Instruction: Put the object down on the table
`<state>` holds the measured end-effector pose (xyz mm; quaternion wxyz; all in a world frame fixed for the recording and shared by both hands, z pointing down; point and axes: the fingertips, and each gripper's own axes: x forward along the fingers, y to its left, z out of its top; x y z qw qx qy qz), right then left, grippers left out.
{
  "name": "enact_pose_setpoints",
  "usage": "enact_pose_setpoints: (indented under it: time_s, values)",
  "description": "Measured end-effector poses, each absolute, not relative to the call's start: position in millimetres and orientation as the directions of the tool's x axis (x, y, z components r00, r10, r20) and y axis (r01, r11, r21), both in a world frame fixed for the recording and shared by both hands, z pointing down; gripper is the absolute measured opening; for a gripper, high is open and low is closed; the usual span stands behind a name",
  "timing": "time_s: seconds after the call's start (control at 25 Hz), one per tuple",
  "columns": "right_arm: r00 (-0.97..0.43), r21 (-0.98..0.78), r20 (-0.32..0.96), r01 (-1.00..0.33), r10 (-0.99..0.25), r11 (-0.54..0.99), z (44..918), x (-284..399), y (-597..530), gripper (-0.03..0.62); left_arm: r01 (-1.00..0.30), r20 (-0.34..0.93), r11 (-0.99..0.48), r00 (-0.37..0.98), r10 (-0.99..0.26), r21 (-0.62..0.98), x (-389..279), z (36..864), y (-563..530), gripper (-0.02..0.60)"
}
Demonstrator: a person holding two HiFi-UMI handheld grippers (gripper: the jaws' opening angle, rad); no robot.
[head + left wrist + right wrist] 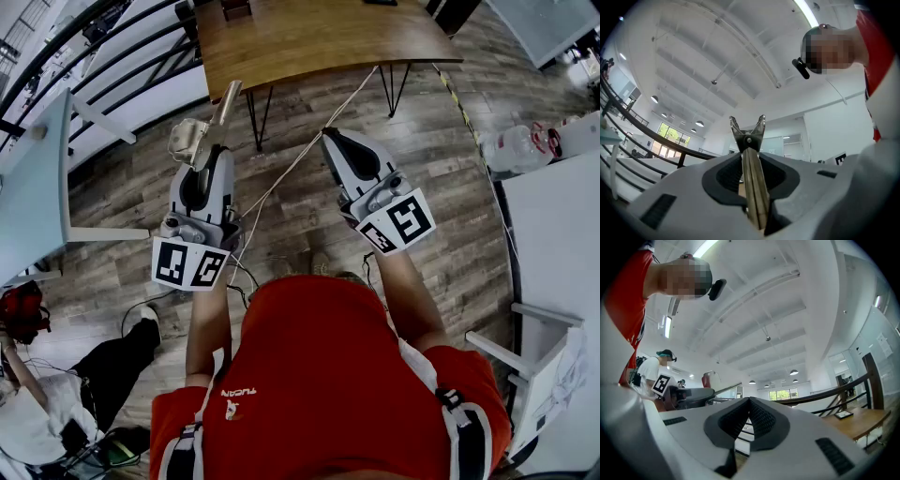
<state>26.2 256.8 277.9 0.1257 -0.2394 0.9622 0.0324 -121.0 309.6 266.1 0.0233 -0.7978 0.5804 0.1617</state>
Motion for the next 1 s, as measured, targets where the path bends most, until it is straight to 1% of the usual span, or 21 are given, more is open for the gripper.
enact_pose_setpoints:
  time_s: [0.52,1.0]
  values:
    - [-0.85,0.005,-0.253,-0.479,-0.462,0.878,280,15,255,0.025,-0.927,-0.282,-0.338,0.284,-0.916,0.162,-131,274,306,0.091]
    - [-0.845,0.022,-0.223,-0.503,-0.487,0.864,281,-19,260,0.025,-0.919,-0.284,-0.361,0.308,-0.908,0.156,-168,281,312,0.091]
